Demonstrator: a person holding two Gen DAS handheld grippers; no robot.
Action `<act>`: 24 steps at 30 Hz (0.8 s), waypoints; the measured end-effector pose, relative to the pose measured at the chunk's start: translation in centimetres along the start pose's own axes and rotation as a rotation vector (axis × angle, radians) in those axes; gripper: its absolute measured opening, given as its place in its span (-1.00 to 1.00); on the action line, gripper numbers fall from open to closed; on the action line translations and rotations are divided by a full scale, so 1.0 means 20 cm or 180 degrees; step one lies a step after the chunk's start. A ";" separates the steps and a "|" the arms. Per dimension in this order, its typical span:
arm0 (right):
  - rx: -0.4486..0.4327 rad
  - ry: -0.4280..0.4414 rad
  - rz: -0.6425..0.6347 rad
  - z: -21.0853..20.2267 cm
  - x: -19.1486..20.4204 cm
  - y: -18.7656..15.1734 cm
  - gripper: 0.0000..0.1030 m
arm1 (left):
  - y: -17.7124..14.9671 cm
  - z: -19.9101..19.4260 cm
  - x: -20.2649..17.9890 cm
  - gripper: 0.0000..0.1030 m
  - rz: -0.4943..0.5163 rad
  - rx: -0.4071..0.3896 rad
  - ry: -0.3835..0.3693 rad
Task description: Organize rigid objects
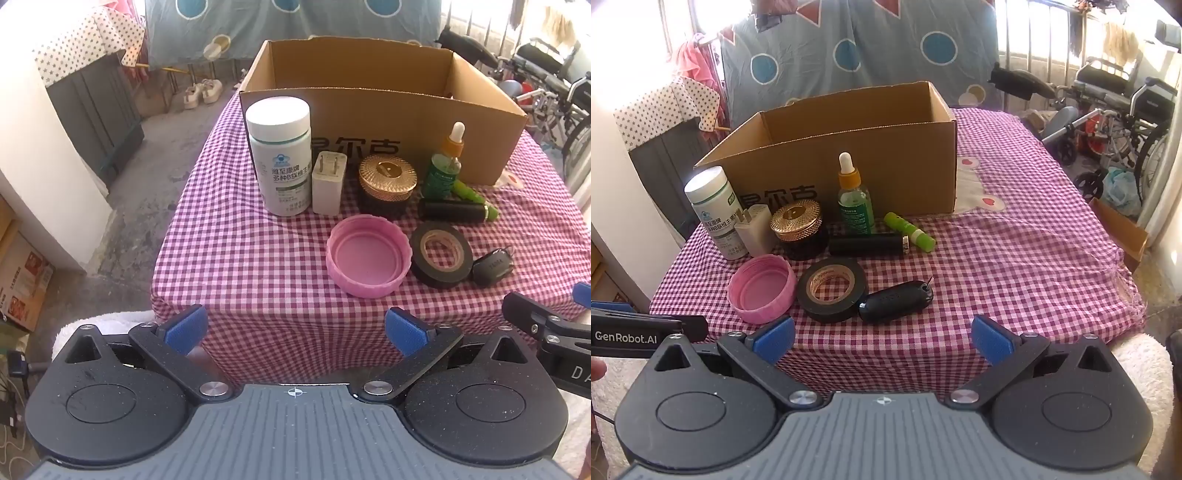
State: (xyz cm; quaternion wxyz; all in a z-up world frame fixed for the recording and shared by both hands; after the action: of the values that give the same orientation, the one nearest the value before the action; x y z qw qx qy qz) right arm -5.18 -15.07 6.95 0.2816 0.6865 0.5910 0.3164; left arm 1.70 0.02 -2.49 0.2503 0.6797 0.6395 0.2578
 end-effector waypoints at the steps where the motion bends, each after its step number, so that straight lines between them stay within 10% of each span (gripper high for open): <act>1: -0.0019 0.0003 -0.0009 -0.01 0.00 0.00 1.00 | 0.00 0.00 0.00 0.99 0.0001 -0.0001 0.0003; 24: 0.0008 -0.0093 -0.0041 -0.02 0.01 0.02 1.00 | -0.01 0.00 0.02 0.99 0.0035 0.0057 0.0124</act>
State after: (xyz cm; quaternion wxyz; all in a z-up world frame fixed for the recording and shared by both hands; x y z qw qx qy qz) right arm -5.19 -14.82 7.40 0.2914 0.6876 0.5916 0.3039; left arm 1.53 0.48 -2.68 0.2304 0.6802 0.6428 0.2666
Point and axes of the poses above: each gripper's, at about its wrist camera, not at the fingertips, and z roughly the way its jaws point, x to its left, y to its top, the point moved 3 cm from there along z, roughly the way its jaws point, and after that the axes turned 8 degrees about -x, right-handed, at the moved point
